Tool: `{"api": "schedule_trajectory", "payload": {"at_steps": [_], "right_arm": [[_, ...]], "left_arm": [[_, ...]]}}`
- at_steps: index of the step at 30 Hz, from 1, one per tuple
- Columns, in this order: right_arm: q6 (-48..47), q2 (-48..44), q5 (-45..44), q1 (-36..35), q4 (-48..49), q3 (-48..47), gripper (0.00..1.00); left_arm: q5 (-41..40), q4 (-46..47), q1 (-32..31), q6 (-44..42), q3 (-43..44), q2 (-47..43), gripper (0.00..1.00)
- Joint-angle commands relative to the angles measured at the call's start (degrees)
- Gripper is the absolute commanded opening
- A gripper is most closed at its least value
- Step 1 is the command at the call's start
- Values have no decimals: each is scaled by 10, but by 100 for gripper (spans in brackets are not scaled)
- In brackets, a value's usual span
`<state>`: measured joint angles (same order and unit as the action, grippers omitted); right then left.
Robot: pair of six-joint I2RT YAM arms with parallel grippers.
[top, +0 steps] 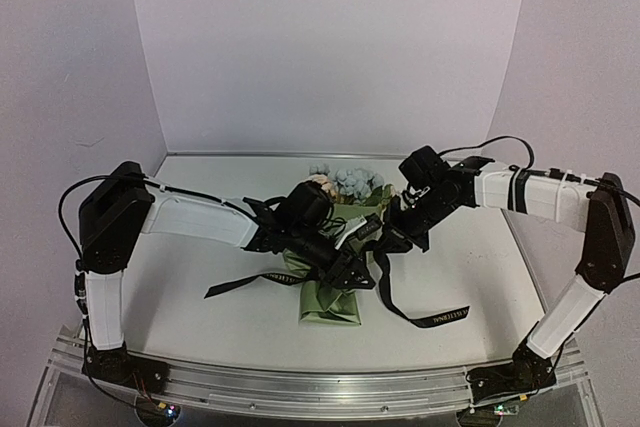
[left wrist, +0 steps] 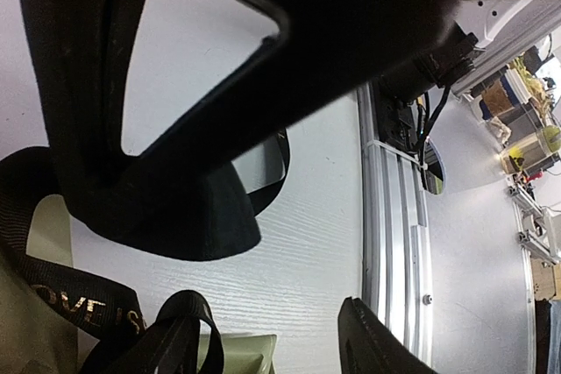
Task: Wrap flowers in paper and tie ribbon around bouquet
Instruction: Cross the half-tied ribbon over the folded bouquet.
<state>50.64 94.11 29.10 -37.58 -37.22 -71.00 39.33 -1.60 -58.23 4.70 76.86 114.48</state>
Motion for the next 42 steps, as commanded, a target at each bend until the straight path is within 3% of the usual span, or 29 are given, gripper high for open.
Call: {"api": "schedule_trajectory", "payload": {"at_steps": [1, 6, 13, 20, 27, 42], "right_arm": [[-34, 4, 23, -2, -17, -40, 0], [-41, 4, 22, -2, -30, -29, 0], [-31, -6, 25, -1, -29, -14, 0], [-16, -8, 24, 3, -26, -9, 0], [93, -22, 40, 3, 26, 9, 0], [327, -75, 14, -6, 206, 105, 0]], "left_arm": [[-5, 44, 1, 18, 6, -9, 60], [-2, 64, 5, 28, -10, -29, 67], [32, 179, 30, 93, -84, -71, 77], [30, 201, 35, 118, -99, -86, 80], [52, 228, 31, 151, -102, -87, 74], [-24, 209, -3, 142, -100, -71, 75]]}}
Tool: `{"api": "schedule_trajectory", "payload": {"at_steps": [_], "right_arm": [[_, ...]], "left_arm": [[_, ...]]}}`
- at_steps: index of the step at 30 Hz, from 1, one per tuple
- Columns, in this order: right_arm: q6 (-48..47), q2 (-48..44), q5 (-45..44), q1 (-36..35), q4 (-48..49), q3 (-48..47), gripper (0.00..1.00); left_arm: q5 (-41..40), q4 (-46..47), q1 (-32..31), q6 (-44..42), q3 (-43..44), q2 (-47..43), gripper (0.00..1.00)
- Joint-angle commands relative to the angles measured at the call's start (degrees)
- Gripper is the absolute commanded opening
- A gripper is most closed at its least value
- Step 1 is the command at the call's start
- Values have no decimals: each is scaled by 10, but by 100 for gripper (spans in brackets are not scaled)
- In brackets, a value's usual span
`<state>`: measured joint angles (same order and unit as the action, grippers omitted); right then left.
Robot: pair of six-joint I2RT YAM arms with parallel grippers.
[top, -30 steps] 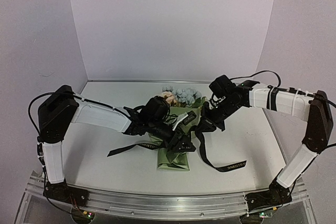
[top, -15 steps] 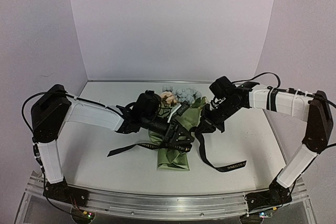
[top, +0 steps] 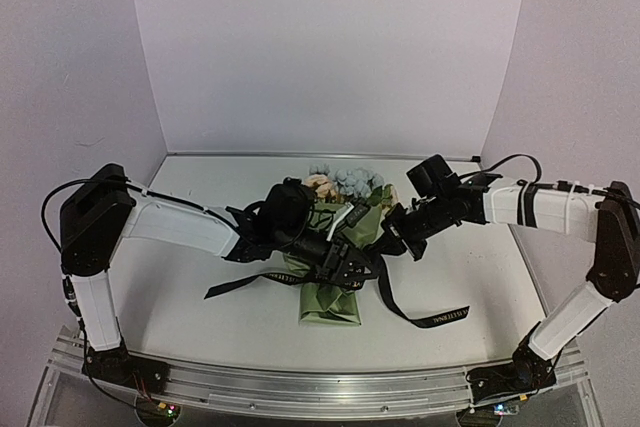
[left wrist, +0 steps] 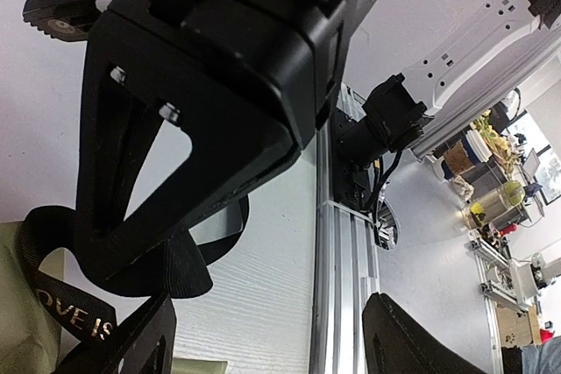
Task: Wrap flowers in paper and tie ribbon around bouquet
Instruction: Cross the half-tied ribbon over the folded bouquet.
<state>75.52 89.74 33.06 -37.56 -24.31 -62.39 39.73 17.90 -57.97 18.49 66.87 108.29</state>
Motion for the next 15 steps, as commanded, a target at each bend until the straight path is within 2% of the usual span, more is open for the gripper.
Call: {"api": "schedule_trajectory", "payload": {"at_steps": [1, 9, 15], "right_arm": [[88, -32, -29, -9, 85, 20, 0], [126, -38, -69, -32, 111, 30, 0], [143, -47, -90, -39, 126, 45, 0]], "left_arm": [[-38, 18, -6, 6, -2, -9, 74], [-112, 54, -7, 37, -13, -3, 73], [-128, 96, -8, 70, -28, 4, 64]]}}
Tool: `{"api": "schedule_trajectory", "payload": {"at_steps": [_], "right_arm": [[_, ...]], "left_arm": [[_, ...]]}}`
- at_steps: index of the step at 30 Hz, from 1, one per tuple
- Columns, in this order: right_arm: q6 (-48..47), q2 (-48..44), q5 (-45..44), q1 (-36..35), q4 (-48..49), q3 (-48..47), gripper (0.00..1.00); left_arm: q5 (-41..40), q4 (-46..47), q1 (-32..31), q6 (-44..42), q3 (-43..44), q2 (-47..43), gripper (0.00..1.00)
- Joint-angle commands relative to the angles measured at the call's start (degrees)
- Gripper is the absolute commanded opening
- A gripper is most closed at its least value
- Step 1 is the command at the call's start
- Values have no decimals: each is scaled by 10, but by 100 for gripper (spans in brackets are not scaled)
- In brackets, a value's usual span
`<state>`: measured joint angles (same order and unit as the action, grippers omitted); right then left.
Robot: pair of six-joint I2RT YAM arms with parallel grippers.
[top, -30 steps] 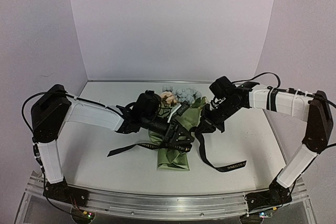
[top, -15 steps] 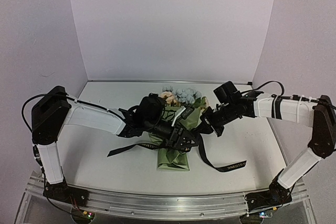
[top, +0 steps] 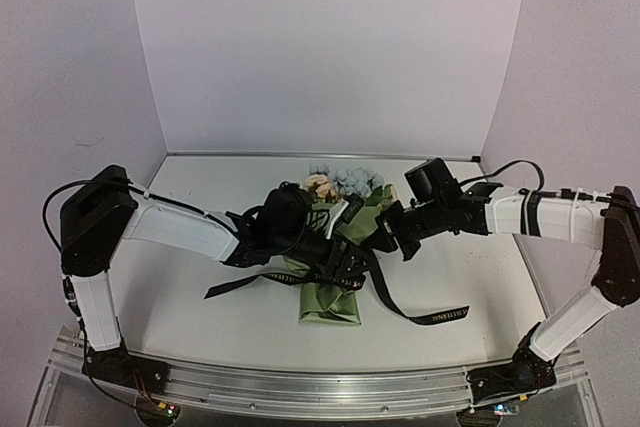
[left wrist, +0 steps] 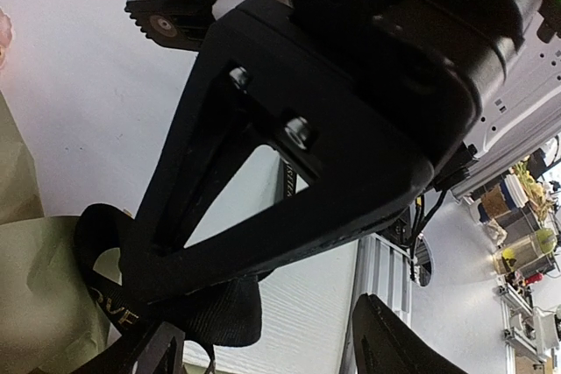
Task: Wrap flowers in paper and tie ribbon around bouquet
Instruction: Cross the half-tied ribbon over the folded bouquet.
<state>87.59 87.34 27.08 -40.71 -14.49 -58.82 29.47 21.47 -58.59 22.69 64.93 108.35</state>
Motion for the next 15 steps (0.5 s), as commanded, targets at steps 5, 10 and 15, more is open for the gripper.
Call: {"api": "schedule_trajectory", "payload": {"at_steps": [5, 10, 15], "right_arm": [[27, -24, -40, -15, 32, 11, 0], [24, -23, -30, -17, 34, 12, 0], [-1, -29, -23, -17, 33, 14, 9]], "left_arm": [[-16, 93, -2, 58, -7, 16, 57], [-10, 94, -3, 71, -5, 21, 32], [-8, 89, -3, 78, -15, 10, 0]]}}
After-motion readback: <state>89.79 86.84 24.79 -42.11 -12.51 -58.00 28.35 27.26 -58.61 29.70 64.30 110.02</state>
